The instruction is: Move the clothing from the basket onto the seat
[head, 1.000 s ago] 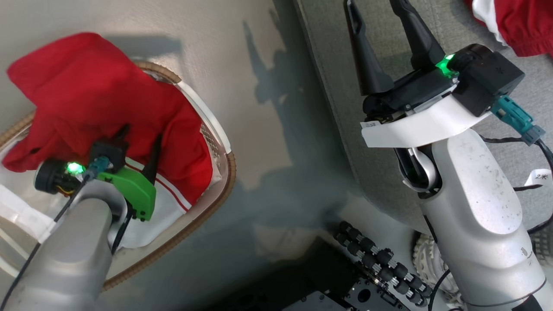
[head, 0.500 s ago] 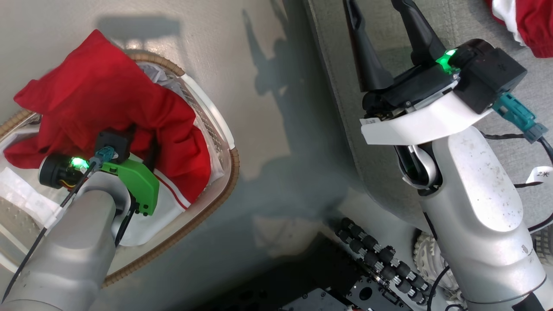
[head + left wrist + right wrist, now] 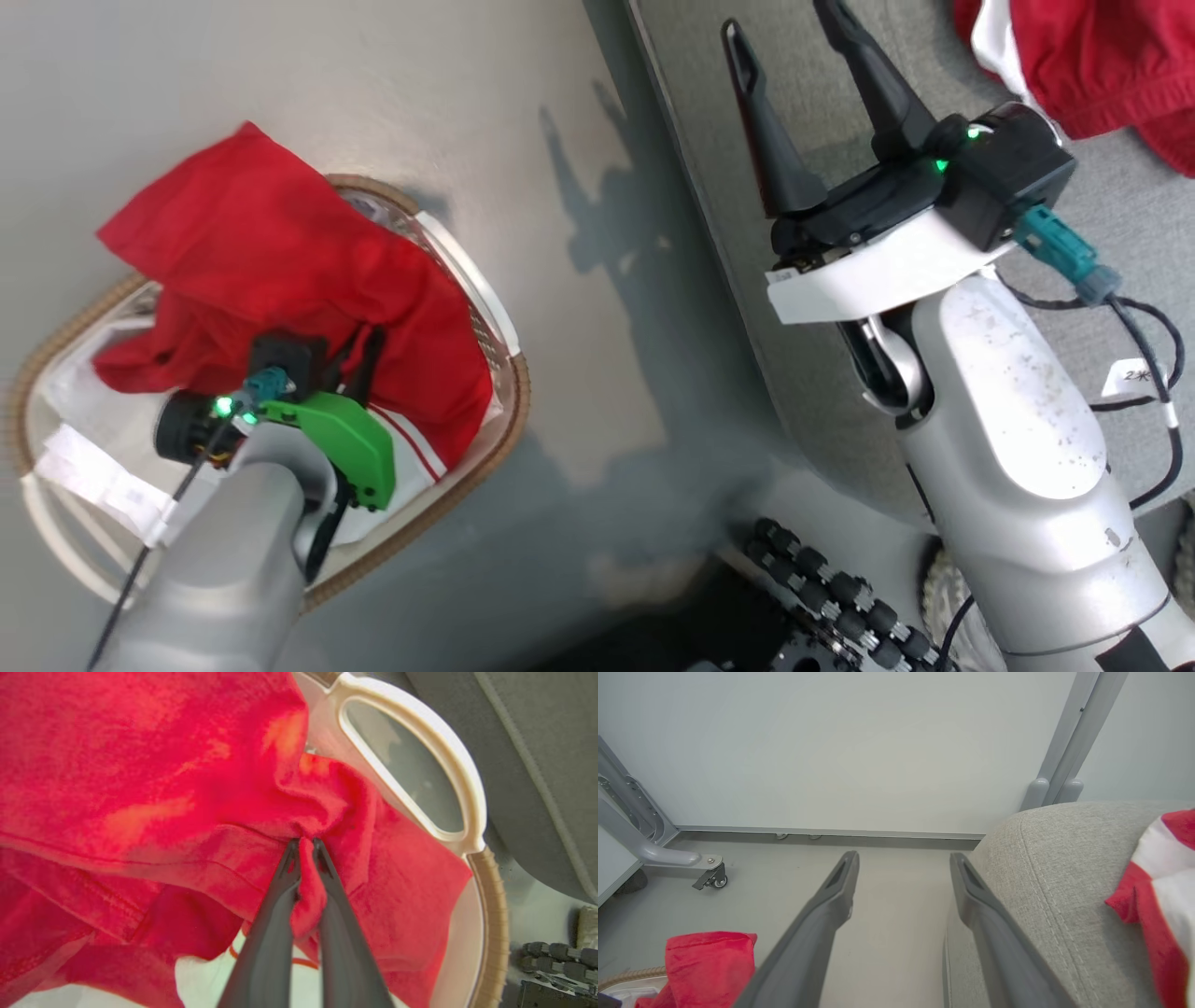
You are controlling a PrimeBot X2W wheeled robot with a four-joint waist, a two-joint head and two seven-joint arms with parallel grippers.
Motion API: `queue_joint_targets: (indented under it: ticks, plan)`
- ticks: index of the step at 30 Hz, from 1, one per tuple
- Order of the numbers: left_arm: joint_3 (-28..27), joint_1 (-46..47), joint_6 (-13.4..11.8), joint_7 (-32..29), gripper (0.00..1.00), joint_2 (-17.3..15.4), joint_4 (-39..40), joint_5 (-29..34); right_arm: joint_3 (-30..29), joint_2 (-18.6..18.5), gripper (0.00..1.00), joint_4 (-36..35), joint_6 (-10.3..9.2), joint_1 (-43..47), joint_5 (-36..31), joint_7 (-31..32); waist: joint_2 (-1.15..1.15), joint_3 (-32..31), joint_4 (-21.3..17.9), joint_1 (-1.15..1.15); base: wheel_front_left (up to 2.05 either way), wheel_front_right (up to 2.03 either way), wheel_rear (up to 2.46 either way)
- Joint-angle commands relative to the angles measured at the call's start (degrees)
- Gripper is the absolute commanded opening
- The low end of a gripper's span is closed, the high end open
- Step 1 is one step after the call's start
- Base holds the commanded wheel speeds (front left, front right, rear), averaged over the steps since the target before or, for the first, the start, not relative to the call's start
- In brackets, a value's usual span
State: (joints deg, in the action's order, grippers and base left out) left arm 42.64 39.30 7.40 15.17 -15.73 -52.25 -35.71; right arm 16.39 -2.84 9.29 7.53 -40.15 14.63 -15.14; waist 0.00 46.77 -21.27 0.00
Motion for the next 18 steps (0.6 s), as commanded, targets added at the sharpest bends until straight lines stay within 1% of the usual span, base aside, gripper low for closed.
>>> queue_joint_targets:
  ticks: [1, 4, 5, 10, 12, 18]
  plan:
    - [-1.0, -1.63, 0.1, -0.03, 0.0, 0.74, 0.94, -0.34, -0.05, -0.19, 1.0, 0.77, -0.08, 1.22, -1.26, -0.02, 0.0, -5.91, 3.84, 0.0, 0.0, 0.0, 0.0]
    - [-3.15, -4.53, 0.1, -0.04, 0.0, 2.44, 2.88, 0.24, -0.85, -0.21, 1.0, 2.39, -0.08, 2.21, -2.7, -0.02, 0.0, -9.55, 6.0, 0.0, 0.0, 0.0, 0.0]
    - [-4.57, -6.26, 0.1, -0.04, 0.0, 3.41, 4.16, 0.76, -1.04, -0.21, 1.0, 3.47, -0.08, 3.03, -3.52, -0.02, 0.0, -11.89, 7.4, 0.0, 0.0, 0.0, 0.0]
    - [-7.94, -10.95, 0.1, -0.03, 0.0, 5.75, 7.44, 2.36, -0.68, -0.24, 1.0, 5.89, -0.08, 5.19, -5.2, -0.02, 0.0, -17.71, 10.36, 0.0, 0.0, 0.0, 0.0]
    - [-10.18, -13.78, 0.1, -0.03, 0.0, 6.96, 9.68, 3.38, -0.89, -0.23, 1.0, 7.2, -0.08, 6.96, -5.85, -0.02, 0.0, -21.42, 12.15, 0.0, 0.0, 0.0, 0.0]
    - [-13.39, -18.84, 0.1, -0.03, 0.0, 8.53, 14.2, 5.9, -1.37, -0.24, 1.0, 9.4, -0.08, 10.78, -6.64, -0.02, 0.0, -28.2, 15.07, 0.0, 0.0, 0.0, 0.0]
